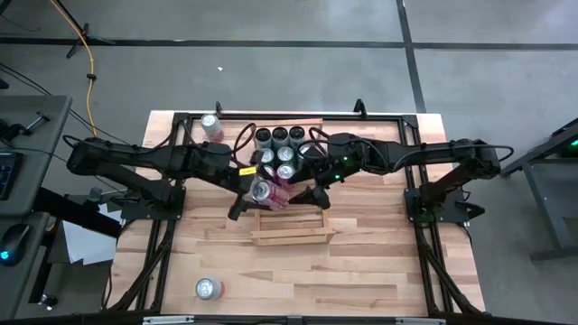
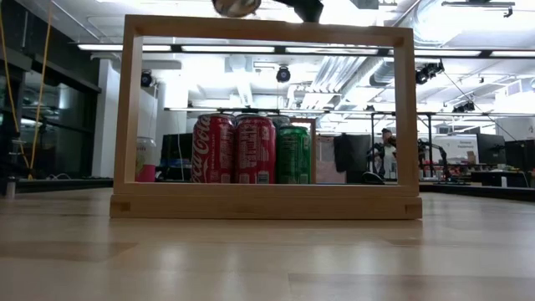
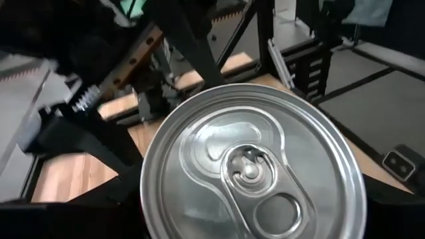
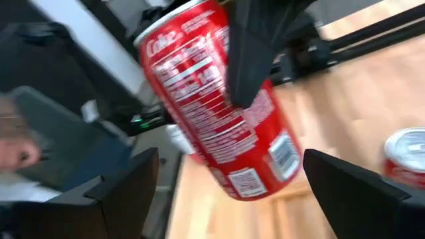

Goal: Place canned beverage on shelf
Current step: Put the red can on the shelf aligned with the other red cans

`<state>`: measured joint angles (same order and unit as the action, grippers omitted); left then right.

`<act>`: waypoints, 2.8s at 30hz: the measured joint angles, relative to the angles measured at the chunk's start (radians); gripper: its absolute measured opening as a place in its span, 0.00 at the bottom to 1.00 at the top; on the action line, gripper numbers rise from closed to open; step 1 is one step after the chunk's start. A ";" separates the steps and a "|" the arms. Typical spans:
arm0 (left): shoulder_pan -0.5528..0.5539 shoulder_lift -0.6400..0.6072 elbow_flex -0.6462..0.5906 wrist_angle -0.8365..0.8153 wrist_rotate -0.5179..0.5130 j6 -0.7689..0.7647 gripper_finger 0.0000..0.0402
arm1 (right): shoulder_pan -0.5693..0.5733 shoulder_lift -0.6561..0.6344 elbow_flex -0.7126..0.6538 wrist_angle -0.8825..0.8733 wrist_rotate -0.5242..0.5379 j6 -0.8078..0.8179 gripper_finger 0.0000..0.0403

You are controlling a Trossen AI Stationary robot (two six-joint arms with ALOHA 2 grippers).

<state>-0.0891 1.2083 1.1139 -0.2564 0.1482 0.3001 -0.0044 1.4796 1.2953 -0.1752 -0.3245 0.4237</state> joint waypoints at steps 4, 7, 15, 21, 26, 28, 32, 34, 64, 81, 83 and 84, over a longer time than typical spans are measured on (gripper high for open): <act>-0.036 0.000 0.001 0.057 0.018 0.037 0.70 | -0.002 0.001 0.000 0.020 -0.094 0.047 0.89; -0.078 -0.001 0.001 0.091 0.034 0.125 0.70 | -0.002 0.011 0.000 0.038 -0.166 0.079 0.89; -0.161 0.000 0.001 0.103 -0.069 0.298 0.70 | -0.002 0.086 0.000 0.149 -0.273 0.145 0.89; -0.195 0.011 0.001 0.103 -0.066 0.279 0.70 | -0.002 0.128 -0.001 0.269 -0.330 0.148 0.89; -0.201 0.037 0.000 0.144 -0.061 0.243 0.70 | 0.000 0.152 0.000 0.352 -0.413 0.200 0.89; -0.199 0.055 0.002 0.188 -0.064 0.246 0.70 | 0.012 0.165 0.000 0.376 -0.431 0.215 0.89; -0.201 0.081 0.001 0.216 -0.036 0.250 0.70 | 0.038 0.189 0.000 0.379 -0.440 0.223 0.89; -0.202 0.089 0.001 0.209 -0.022 0.253 0.70 | 0.046 0.203 0.000 0.389 -0.443 0.222 0.89; -0.222 0.111 0.000 0.254 -0.075 0.254 0.70 | 0.041 0.198 0.000 0.407 -0.450 0.324 0.89; -0.220 0.115 0.001 0.230 -0.080 0.252 0.70 | 0.069 0.200 -0.001 0.417 -0.376 0.316 0.98; -0.220 0.116 0.001 0.225 -0.079 0.253 0.70 | 0.072 0.200 0.000 0.412 -0.371 0.311 0.98; -0.220 0.116 0.001 0.224 -0.079 0.251 0.70 | 0.072 0.200 0.000 0.411 -0.383 0.310 0.98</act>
<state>-0.3092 1.3239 1.1145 -0.0319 0.0688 0.5513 0.0672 1.6798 1.2949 0.2362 -0.7075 0.7335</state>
